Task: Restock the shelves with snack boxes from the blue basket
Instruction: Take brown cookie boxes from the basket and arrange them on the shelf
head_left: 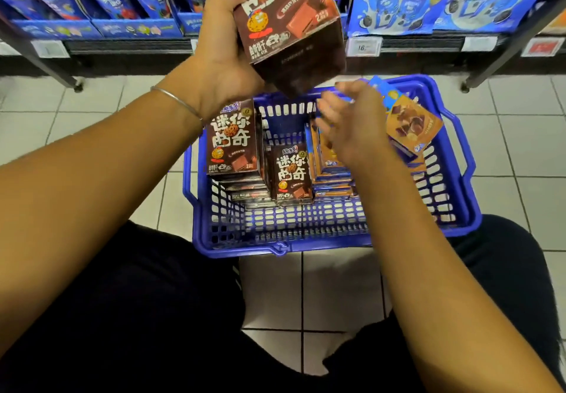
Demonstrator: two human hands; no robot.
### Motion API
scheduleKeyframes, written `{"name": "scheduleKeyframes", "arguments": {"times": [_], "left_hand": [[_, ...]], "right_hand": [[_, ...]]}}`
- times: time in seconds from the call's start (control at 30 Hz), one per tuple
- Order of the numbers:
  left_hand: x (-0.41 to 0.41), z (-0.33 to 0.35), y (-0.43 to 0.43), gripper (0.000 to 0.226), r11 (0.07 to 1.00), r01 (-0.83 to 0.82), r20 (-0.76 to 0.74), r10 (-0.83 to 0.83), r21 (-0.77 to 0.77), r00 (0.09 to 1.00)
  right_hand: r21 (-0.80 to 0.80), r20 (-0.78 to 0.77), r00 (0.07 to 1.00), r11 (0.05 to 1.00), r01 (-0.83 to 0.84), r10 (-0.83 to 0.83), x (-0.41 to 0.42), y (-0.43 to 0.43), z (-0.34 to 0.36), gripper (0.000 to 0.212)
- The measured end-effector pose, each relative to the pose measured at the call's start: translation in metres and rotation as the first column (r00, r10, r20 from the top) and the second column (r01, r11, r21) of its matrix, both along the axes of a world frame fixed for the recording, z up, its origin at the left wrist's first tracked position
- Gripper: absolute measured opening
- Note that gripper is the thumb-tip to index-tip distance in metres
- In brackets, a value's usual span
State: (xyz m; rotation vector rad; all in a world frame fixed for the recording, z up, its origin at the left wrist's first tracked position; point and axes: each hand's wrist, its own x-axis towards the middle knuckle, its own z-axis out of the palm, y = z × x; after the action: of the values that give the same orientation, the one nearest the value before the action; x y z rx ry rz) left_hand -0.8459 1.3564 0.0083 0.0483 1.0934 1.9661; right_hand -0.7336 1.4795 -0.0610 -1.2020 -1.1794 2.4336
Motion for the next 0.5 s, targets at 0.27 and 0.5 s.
{"name": "scheduleKeyframes", "arguments": {"times": [0.27,0.5], "left_hand": [[-0.008,-0.01,-0.008,0.035,0.989,0.058,-0.045,-0.065,-0.132,0.997],[-0.008,-0.005,0.0,0.033,0.992,0.076,-0.029,-0.08,-0.105,0.996]], "right_hand": [[0.403,0.392,0.788,0.681,-0.611,0.475,-0.019,-0.114,-0.077,0.032],[0.596,0.426,0.858,0.625,-0.505,0.287,-0.019,-0.134,-0.088,0.074]]}}
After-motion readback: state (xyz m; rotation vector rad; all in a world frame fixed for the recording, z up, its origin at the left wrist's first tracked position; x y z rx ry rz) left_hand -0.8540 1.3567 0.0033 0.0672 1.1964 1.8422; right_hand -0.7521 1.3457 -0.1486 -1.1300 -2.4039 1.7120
